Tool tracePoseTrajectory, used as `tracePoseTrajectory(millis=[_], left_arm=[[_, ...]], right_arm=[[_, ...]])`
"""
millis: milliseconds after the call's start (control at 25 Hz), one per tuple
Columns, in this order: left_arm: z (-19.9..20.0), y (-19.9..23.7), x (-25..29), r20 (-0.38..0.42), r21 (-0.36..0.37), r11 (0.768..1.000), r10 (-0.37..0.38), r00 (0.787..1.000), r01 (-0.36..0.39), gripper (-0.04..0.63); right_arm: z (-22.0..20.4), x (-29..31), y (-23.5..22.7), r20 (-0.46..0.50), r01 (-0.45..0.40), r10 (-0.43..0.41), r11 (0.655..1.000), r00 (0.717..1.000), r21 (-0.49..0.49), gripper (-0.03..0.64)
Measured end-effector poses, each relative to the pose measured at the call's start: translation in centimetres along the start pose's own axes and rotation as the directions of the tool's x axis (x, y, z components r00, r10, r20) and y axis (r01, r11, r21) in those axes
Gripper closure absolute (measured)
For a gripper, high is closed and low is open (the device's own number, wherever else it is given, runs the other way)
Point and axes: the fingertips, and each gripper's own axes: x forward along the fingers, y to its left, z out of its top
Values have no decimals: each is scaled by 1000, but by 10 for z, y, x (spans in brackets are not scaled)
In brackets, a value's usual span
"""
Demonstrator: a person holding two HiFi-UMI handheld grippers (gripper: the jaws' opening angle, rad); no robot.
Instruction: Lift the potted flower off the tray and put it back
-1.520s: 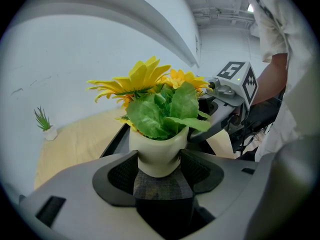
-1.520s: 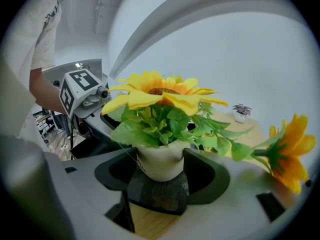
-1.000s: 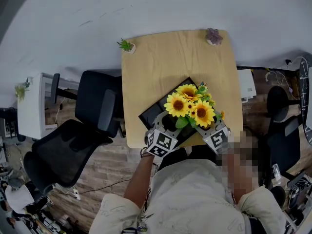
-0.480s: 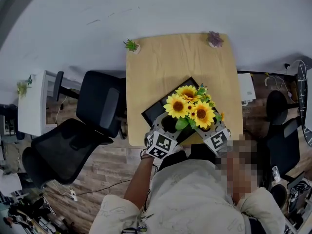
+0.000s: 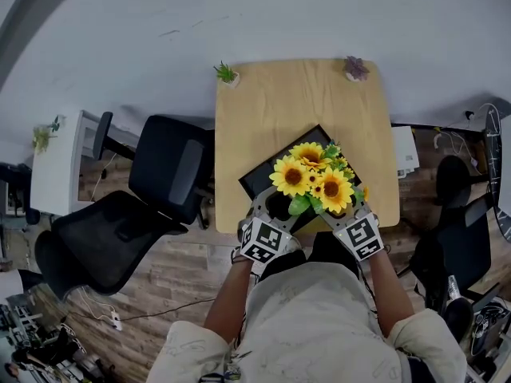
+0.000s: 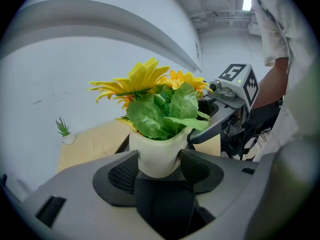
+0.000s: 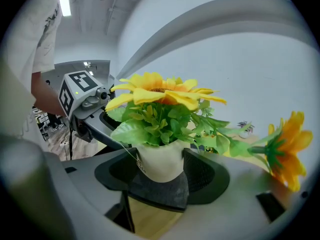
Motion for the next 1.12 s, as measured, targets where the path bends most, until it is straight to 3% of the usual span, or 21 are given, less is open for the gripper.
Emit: tracePoseTrajectory(millis=[640, 1120], left_arm=[[14, -18, -38, 61, 42, 999, 14, 998, -17, 333], [12, -25, -50, 64, 56, 998, 7, 998, -11, 332]], right_arm=[[20, -31, 26, 73, 51, -49, 998, 996, -28, 310], [18, -40, 40, 72, 61, -60, 998, 996, -9, 310]])
